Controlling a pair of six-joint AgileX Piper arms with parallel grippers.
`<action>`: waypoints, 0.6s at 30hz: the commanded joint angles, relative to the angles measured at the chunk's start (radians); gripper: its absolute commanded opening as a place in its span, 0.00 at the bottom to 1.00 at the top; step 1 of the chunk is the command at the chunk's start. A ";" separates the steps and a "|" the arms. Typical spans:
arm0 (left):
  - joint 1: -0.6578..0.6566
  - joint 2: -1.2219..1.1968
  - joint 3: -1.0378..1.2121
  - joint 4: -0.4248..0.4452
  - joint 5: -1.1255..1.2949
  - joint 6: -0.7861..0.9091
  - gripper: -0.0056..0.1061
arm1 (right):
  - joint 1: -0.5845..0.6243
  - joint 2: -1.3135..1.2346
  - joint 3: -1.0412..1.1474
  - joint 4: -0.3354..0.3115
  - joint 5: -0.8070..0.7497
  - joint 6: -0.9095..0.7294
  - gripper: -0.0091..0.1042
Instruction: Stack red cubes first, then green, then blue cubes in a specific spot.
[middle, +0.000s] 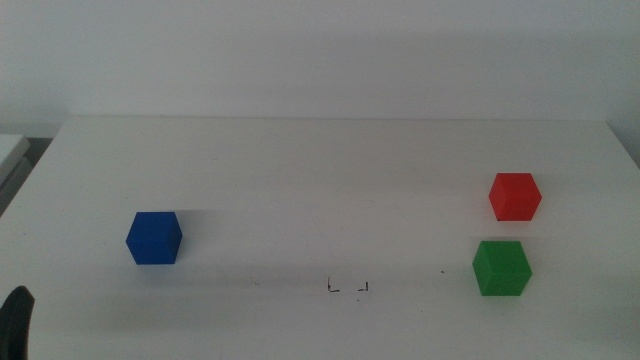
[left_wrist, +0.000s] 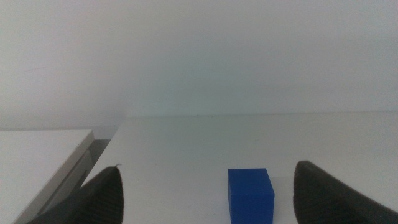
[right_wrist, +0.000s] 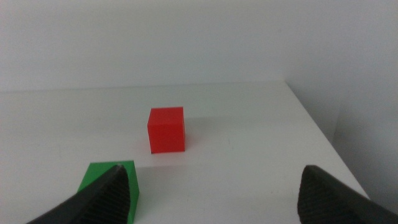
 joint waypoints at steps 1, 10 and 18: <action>0.000 -0.004 0.000 -0.012 -0.012 -0.002 0.89 | -0.004 -0.005 0.003 -0.009 -0.028 -0.006 0.90; 0.000 -0.004 0.000 -0.016 -0.012 -0.002 0.89 | -0.004 -0.005 0.003 0.006 -0.044 -0.006 0.90; 0.000 -0.004 0.000 -0.016 -0.012 -0.002 0.89 | -0.004 0.152 -0.183 0.020 -0.079 -0.008 0.90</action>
